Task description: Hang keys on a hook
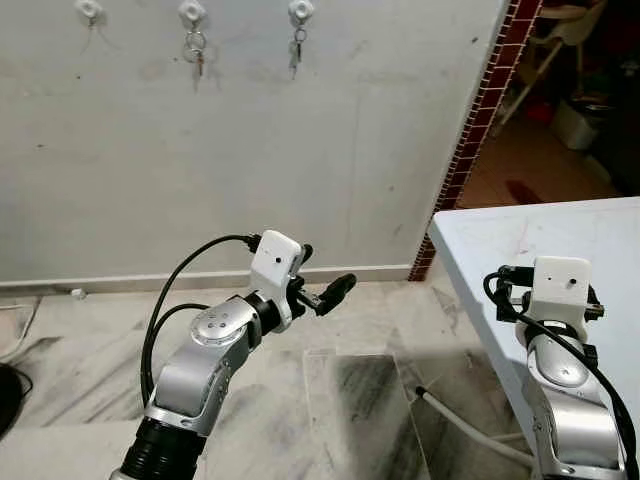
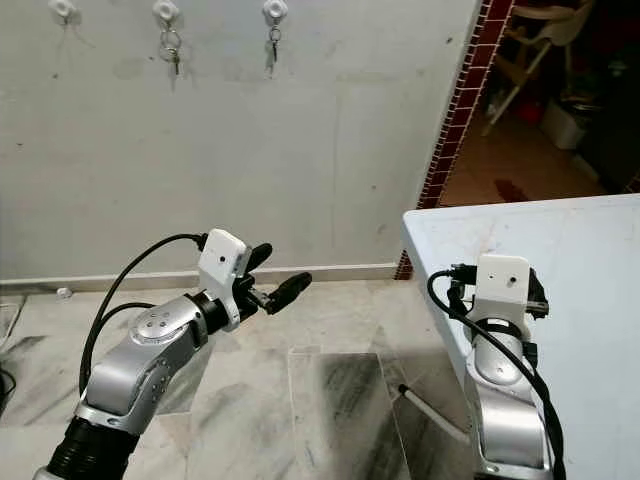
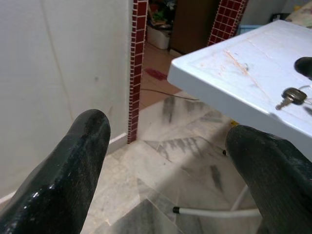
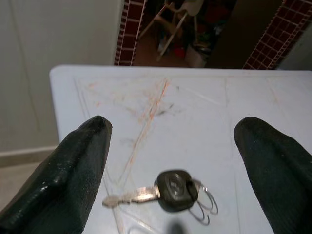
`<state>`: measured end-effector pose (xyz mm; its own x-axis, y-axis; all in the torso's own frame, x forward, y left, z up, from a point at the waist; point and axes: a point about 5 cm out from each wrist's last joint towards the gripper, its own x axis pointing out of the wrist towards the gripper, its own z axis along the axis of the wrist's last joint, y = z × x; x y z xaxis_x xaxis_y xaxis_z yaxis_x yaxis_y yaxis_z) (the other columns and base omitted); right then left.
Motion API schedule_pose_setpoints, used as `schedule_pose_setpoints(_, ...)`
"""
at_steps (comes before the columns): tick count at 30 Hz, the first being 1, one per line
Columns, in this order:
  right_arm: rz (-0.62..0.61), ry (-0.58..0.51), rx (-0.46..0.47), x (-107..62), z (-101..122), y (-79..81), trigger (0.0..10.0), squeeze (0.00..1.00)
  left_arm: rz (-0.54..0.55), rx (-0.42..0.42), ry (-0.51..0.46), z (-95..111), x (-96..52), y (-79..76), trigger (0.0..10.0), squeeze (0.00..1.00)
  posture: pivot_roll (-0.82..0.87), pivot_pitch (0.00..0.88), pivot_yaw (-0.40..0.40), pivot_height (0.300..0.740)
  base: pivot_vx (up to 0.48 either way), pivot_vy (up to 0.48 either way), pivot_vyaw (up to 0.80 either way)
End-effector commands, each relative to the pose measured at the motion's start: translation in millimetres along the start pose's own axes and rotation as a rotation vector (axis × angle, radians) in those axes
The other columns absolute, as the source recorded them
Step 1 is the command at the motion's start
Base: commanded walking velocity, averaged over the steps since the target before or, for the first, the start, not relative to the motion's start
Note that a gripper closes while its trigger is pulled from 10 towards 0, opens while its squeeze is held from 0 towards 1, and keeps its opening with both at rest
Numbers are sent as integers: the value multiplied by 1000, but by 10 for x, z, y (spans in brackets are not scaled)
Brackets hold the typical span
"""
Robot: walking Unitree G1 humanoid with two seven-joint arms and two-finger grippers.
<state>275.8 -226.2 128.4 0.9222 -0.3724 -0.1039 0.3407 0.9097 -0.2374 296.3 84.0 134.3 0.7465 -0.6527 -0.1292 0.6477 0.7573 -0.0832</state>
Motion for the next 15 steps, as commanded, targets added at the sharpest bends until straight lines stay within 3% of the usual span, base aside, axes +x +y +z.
schedule_pose_setpoints(1,-12,-6,20,23,20,6,10000,0,33,8,-4,46,21,52,10000,0,57,0,3,740,0,0,-788)
schedule_pose_setpoints(9,166,-128,181,-28,242,378,10000,0,101,-58,-72,131,112,201,10000,0,54,0,18,740,0,0,-762)
schedule_pose_setpoints(15,207,-156,230,-100,277,462,10000,0,163,-6,-75,165,161,298,10000,0,48,0,28,740,0,0,-764)
